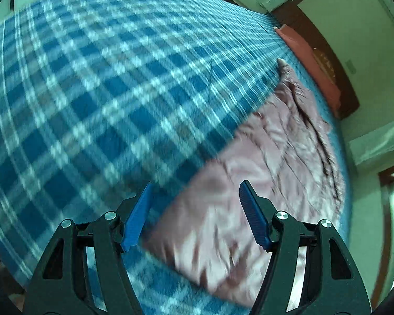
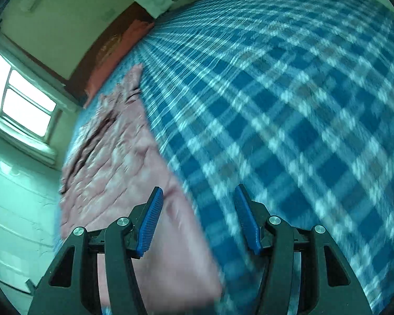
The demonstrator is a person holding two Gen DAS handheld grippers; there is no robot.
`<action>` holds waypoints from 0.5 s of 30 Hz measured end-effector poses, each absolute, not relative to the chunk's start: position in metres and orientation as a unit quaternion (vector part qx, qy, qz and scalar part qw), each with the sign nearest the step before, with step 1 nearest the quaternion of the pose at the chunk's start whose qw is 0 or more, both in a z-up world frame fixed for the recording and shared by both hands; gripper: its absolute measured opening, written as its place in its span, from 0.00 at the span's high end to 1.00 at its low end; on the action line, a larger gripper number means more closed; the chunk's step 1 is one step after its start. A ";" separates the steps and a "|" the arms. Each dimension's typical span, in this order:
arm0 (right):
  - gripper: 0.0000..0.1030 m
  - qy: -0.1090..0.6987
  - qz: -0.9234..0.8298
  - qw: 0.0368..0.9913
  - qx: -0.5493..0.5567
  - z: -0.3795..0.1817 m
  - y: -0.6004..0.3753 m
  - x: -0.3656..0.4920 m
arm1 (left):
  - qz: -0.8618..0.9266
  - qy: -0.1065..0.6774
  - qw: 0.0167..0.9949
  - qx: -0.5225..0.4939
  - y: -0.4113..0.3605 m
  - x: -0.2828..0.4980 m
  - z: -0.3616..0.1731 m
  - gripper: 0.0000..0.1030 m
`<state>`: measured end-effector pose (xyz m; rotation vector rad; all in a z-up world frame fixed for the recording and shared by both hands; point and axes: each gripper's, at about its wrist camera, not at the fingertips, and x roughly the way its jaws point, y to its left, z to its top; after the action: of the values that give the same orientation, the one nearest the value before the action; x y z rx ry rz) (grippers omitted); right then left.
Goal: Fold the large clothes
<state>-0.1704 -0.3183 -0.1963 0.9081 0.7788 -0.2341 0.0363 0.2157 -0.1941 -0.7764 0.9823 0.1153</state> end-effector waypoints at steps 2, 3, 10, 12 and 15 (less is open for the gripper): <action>0.45 0.363 -0.087 0.815 0.443 -0.200 -0.309 -0.180 | 0.043 0.457 0.807 -0.372 0.210 0.024 -0.195 0.35; 0.45 0.361 -0.079 0.814 0.449 -0.201 -0.302 -0.184 | 0.037 0.457 0.806 -0.375 0.208 0.023 -0.195 0.35; 0.45 0.353 -0.048 0.821 0.447 -0.203 -0.267 -0.165 | 0.007 0.444 0.803 -0.396 0.192 0.025 -0.202 0.35; 0.45 0.344 -0.055 0.822 0.450 -0.204 -0.265 -0.159 | 0.008 0.440 0.804 -0.400 0.188 0.031 -0.205 0.35; 0.50 0.330 -0.071 0.822 0.460 -0.204 -0.269 -0.156 | -0.006 0.436 0.809 -0.395 0.179 0.035 -0.203 0.44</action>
<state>-0.1559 -0.2688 -0.2044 0.9780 0.7019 -0.1512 0.0350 0.1793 -0.2025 -0.8440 0.9323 -0.0135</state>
